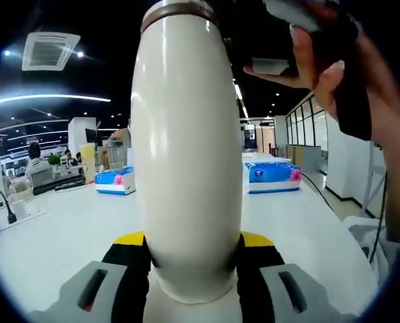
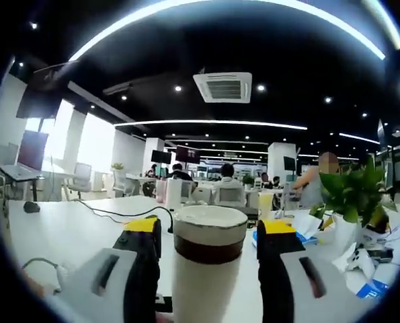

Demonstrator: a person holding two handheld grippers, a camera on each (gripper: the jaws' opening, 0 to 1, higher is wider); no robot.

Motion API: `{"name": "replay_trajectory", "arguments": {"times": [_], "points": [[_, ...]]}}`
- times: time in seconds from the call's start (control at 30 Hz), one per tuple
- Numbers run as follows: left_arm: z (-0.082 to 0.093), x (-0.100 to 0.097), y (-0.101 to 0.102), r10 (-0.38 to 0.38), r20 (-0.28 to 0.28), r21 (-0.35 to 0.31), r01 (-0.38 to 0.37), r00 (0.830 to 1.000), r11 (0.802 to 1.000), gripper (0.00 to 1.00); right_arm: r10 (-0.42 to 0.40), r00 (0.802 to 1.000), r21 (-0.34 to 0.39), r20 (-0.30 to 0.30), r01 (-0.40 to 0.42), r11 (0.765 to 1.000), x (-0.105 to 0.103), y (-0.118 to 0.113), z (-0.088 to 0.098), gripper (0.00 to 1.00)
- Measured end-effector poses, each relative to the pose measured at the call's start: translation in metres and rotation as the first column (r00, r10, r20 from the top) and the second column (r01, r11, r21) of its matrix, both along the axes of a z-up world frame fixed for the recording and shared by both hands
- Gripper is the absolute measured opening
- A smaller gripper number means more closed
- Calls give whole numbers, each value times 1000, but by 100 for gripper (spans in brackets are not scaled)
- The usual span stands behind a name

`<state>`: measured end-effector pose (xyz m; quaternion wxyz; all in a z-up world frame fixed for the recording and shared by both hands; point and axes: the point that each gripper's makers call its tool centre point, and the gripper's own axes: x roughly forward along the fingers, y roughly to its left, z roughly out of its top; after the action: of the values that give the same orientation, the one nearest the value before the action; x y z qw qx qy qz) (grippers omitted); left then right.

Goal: Grasp the water cup twist off the cup lid place the cup lid on the table

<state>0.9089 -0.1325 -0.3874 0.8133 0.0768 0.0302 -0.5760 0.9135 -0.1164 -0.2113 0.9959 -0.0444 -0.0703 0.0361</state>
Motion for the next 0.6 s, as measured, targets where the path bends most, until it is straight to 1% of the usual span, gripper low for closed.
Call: {"name": "replay_trajectory", "arguments": {"times": [0.07,0.3,0.4,0.5,0.6], "points": [[0,0,0,0,0,0,0,1000,1000,51,9,1000,12,14,-10,1000,-2,0,3,47],[-1,1,0,2,1,2,-2,1000,1000,51,23,1000,-13,8,-23,1000,-1,2,4,45],[-1,0,0,3,0,3,-3,1000,1000,51,43,999,-16,4,-43,999,-2,1,4,45],[-2,0,0,4,-1,4,-4,1000,1000,51,85,996,-25,-8,-85,996,-1,2,4,44],[-2,0,0,5,-1,4,-5,1000,1000,51,143,989,-23,-28,-143,989,-2,3,3,44]]}}
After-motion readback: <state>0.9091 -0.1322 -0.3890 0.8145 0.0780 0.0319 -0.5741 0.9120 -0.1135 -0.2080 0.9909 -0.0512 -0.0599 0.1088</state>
